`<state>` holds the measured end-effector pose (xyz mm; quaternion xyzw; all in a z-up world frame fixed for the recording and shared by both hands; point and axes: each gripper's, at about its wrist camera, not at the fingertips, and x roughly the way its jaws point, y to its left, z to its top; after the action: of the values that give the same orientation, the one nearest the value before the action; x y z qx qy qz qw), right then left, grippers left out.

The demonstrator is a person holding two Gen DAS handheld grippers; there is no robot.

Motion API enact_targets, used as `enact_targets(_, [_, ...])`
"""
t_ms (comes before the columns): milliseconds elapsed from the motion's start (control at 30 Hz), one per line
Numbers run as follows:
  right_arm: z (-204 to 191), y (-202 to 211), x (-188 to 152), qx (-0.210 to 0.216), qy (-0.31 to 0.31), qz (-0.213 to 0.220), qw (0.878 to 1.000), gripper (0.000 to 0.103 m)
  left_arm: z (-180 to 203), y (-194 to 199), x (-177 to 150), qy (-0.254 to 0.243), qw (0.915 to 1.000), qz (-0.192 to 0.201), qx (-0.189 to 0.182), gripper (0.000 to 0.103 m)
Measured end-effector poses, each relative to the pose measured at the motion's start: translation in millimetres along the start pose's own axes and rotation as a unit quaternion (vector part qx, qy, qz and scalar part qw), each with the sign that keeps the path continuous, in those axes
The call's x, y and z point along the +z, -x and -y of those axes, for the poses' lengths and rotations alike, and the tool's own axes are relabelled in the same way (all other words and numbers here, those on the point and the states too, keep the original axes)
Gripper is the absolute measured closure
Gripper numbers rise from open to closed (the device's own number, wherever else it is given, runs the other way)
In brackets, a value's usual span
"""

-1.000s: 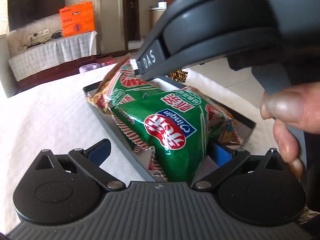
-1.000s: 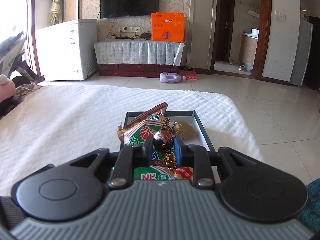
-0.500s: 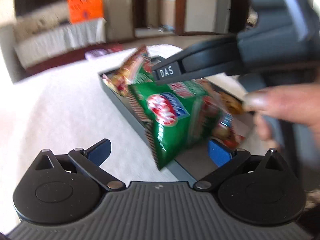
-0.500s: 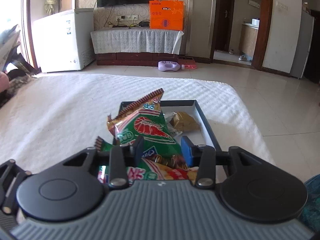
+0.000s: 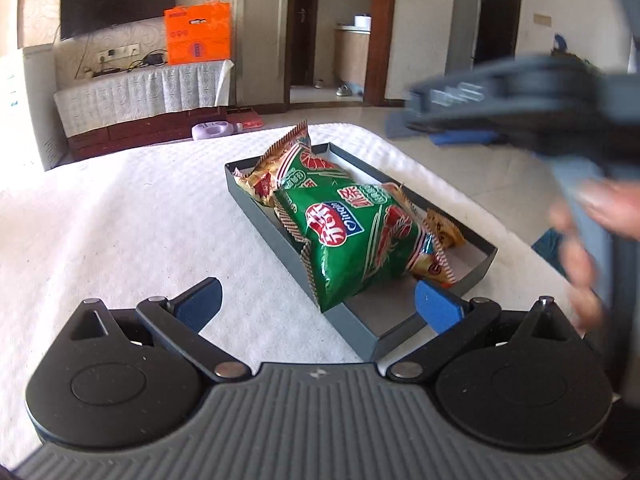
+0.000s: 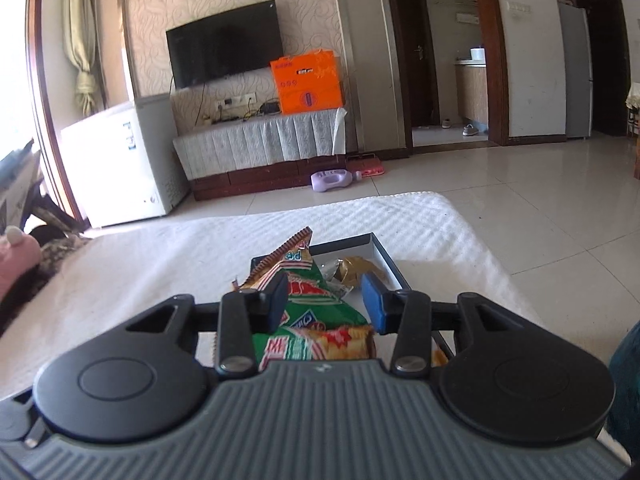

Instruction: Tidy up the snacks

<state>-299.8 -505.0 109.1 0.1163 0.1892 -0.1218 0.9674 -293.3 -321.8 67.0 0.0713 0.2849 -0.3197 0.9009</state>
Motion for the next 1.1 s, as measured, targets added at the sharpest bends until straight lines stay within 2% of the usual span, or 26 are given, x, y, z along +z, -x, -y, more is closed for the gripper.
enact_targets(167, [11.2, 49.6, -23.9, -0.014, -0.022, -0.026, 0.999, 0.057, 13.6, 15.2, 1.7, 0.011, 0.9999, 0.006, -0.005, 0.0])
enact_targets(267, [14.0, 75.5, -44.4, -0.011, -0.02, -0.056, 0.998, 0.056, 20.2, 22.4, 1.1, 0.007, 0.9999, 0.011, -0.005, 0.0])
enact_targets(300, [14.8, 85.2, -51.3, -0.006, -0.021, -0.063, 0.998, 0.052, 22.8, 23.3, 0.0, 0.0, 0.9999, 0.009, -0.005, 0.0])
enact_targets(333, [13.4, 94.8, -58.8, -0.005, -0.015, -0.072, 0.997, 0.048, 24.8, 24.9, -1.2, -0.005, 0.9999, 0.01, -0.005, 0.0])
enact_targets(433, [6.3, 112.9, -79.0, -0.004, 0.018, -0.103, 0.994, 0.047, 28.1, 27.5, -3.3, -0.015, 0.9998, 0.011, -0.003, 0.0])
enact_targets(533, [-2.5, 122.5, -96.8, 0.016, 0.027, -0.136, 0.99, 0.047, 25.7, 28.4, -3.1, -0.009, 0.9999, 0.012, -0.003, 0.0])
enact_targets(733, [-20.5, 124.6, -120.8, 0.03, 0.06, -0.159, 0.985, 0.047, 26.9, 30.0, -2.1, -0.008, 0.9998, 0.017, -0.011, 0.0])
enact_targets(967, [-14.1, 119.8, -122.4, 0.029, 0.049, -0.17, 0.984, 0.047, 33.5, 28.3, -3.8, -0.027, 0.9993, 0.019, -0.017, 0.0])
enact_targets(1100, [-18.2, 118.8, -123.5, 0.024, 0.063, -0.175, 0.982, 0.047, 33.7, 26.5, -4.3, -0.03, 0.9993, 0.016, -0.015, 0.0])
